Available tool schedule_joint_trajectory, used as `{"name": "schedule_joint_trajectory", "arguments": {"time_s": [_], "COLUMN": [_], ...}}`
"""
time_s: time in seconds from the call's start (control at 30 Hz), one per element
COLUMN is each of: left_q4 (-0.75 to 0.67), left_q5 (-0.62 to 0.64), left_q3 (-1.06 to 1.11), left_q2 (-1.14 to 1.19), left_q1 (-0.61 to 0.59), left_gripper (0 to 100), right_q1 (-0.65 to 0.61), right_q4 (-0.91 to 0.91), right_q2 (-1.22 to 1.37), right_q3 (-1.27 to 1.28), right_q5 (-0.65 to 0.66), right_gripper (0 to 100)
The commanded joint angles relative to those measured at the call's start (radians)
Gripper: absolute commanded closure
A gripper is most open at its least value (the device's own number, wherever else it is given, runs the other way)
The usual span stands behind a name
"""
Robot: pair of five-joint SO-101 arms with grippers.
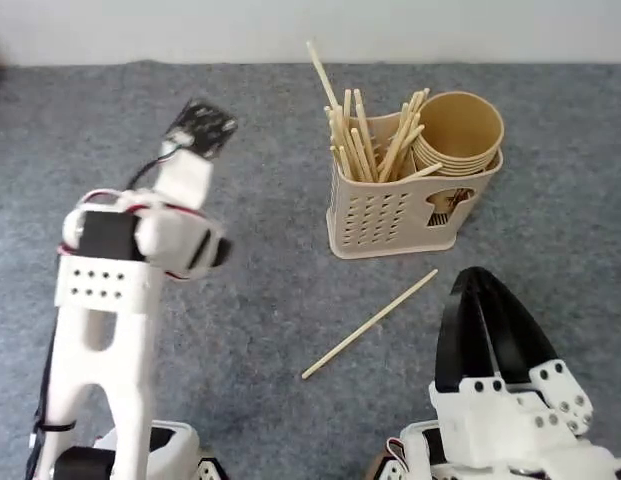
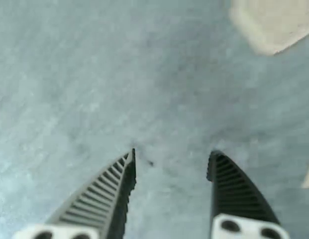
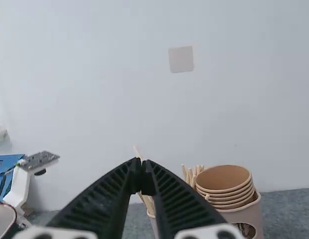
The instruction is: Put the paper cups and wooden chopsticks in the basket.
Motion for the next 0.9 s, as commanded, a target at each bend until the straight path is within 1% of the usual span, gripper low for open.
{"name": "schedule_joint_trajectory", "arguments": {"time_s": [0.0, 0.07, 0.1, 0.17, 0.23, 0.3, 0.43, 0.7, 0.8, 0.87], "left_q4": [-0.011, 0.077, 0.110, 0.146, 0.143, 0.112, -0.023, -0.427, -0.565, -0.628], "left_q5": [-0.198, -0.336, -0.373, -0.376, -0.374, -0.334, -0.158, 0.092, 0.192, 0.227], "left_q3": [0.088, 0.108, 0.110, 0.110, 0.117, 0.134, 0.191, 0.427, 0.507, 0.539], "left_q2": [-0.035, -0.041, -0.043, -0.043, -0.037, -0.037, -0.035, -0.034, -0.034, -0.034], "left_q1": [-0.072, -0.061, -0.038, 0.012, 0.080, 0.147, 0.307, 0.592, 0.664, 0.689], "left_gripper": [78, 80, 80, 80, 79, 77, 75, 74, 74, 75], "right_q1": [0.013, 0.013, 0.013, 0.013, 0.013, 0.013, 0.015, 0.015, 0.015, 0.015], "right_q4": [-0.025, -0.025, -0.025, -0.025, -0.025, -0.025, -0.025, -0.025, -0.022, -0.021], "right_q2": [0.004, 0.004, 0.004, 0.004, 0.004, 0.004, 0.004, 0.002, 0.002, 0.002], "right_q3": [0.005, 0.005, 0.005, 0.005, 0.005, 0.003, 0.002, -0.002, -0.002, -0.002], "right_q5": [0.006, 0.006, 0.006, 0.006, 0.006, 0.006, 0.006, 0.006, 0.006, 0.006], "right_gripper": [99.0, 99.0, 99.0, 99.0, 99.0, 99.0, 99.0, 99.0, 99.0, 99.0]}}
